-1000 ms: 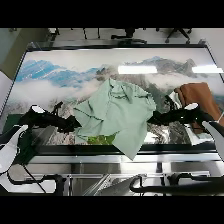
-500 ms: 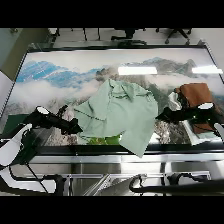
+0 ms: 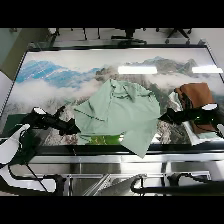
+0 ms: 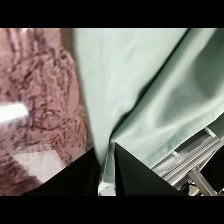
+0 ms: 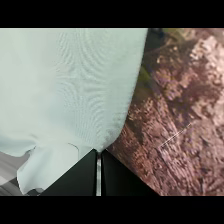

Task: Fold the shirts.

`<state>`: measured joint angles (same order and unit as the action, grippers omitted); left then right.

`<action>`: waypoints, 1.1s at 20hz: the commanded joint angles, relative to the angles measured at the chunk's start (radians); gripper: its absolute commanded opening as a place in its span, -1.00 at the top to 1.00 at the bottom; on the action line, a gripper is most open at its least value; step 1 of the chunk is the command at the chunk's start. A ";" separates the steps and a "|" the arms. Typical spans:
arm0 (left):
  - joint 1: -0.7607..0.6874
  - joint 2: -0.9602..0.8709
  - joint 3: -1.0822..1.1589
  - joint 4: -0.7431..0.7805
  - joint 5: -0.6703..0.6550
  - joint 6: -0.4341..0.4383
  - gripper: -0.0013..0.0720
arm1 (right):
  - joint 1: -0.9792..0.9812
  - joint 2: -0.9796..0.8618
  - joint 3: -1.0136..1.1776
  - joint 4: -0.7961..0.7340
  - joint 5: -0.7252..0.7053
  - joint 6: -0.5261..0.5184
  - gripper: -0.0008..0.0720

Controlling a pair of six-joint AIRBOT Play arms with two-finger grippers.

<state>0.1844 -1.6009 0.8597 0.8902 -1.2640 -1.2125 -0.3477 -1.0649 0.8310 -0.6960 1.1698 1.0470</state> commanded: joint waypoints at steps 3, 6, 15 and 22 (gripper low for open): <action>0.022 0.001 0.001 -0.003 -0.016 0.011 0.56 | -0.002 0.001 0.001 0.000 0.015 0.001 0.94; -0.004 0.001 0.001 -0.110 -0.013 0.068 0.94 | -0.002 0.004 0.002 0.035 0.017 -0.003 0.94; 0.161 0.485 0.574 -0.992 -0.234 0.153 0.94 | -0.170 0.250 0.704 0.482 0.130 -0.102 0.94; 0.587 0.736 1.158 -0.794 -0.068 0.000 0.94 | -0.288 0.436 1.171 0.266 -0.106 -0.105 0.94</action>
<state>0.5957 -0.9524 1.8347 0.0040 -1.3899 -1.1301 -0.6075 -0.6884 1.8503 -0.3321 1.1679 0.9443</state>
